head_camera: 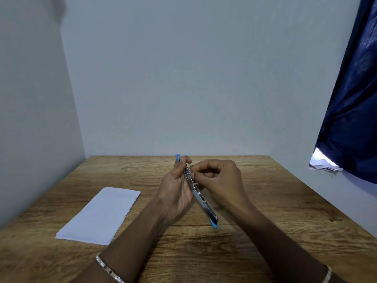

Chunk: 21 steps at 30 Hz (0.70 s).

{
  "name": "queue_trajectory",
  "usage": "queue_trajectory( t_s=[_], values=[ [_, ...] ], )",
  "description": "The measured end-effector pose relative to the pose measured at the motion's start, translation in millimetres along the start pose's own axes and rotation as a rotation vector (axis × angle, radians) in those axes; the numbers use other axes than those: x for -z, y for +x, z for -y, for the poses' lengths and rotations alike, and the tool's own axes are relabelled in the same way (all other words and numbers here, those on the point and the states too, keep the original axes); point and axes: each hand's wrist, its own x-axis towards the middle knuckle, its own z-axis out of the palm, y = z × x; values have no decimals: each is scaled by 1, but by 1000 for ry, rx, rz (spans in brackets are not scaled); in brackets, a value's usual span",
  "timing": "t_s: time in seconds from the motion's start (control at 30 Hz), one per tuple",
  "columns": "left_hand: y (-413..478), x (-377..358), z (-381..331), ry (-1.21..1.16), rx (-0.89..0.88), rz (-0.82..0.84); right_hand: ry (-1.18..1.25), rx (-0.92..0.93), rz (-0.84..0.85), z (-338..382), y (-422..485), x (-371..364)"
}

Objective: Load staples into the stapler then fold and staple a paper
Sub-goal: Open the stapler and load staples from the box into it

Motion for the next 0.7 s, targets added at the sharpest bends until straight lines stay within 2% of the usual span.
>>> queue_trajectory(
  t_s=[0.23,0.4,0.57,0.7],
  values=[
    [1,3,-1,32,2,-24,22,17,67,-3,2,1],
    [1,3,1,-34,25,-28,58,2,100,-6,7,4],
    [-2,6,8,-159,108,-52,252,-174,146,-7,7,9],
    [-2,8,17,-289,123,-94,207,-280,119,-8,6,9]
  ],
)
